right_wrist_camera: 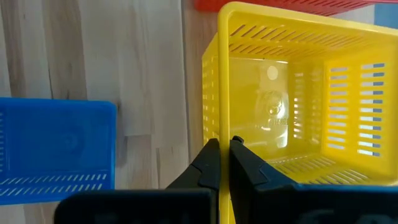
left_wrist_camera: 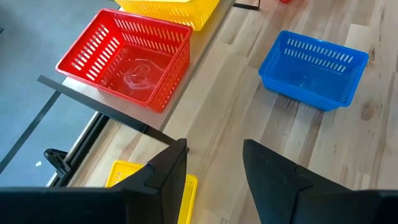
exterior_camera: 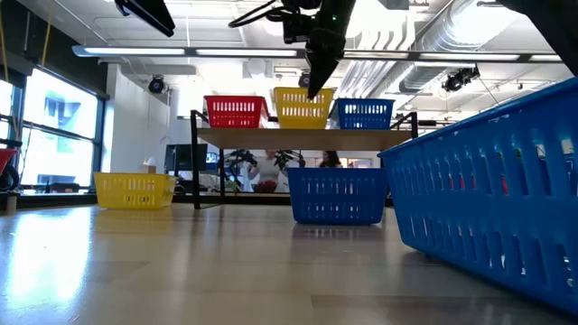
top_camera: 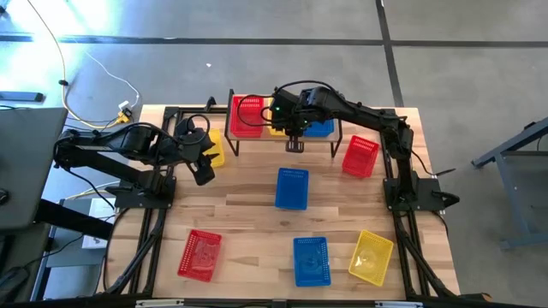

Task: Stack baskets on shelf by color
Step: Put the lower middle yellow bin on the shelf

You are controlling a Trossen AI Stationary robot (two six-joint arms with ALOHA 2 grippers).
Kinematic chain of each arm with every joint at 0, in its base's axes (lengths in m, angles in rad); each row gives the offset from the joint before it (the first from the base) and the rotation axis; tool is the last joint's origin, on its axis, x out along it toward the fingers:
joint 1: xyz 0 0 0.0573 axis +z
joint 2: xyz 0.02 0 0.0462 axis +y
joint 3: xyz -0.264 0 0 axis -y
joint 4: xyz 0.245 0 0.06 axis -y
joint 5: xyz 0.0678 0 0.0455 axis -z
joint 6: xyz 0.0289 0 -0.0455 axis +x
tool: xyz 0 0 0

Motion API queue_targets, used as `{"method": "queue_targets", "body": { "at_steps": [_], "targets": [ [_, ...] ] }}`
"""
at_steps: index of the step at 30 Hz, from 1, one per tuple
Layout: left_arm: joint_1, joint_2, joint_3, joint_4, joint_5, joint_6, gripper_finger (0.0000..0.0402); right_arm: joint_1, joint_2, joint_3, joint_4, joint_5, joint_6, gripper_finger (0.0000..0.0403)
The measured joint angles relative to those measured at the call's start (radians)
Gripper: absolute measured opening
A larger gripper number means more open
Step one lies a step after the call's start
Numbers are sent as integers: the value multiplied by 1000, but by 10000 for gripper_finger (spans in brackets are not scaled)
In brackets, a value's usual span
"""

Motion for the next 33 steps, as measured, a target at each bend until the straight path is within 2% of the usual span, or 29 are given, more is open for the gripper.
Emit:
{"method": "queue_targets", "body": {
  "at_steps": [11,22,33],
  "targets": [
    [0,0,0,0,0,0,147,0,0,0,1,0,-2,2],
    [0,0,0,0,0,0,147,0,0,0,10,0,8,74],
    [0,0,0,0,0,0,147,1,0,29,-7,2,37,85]
  ]
}}
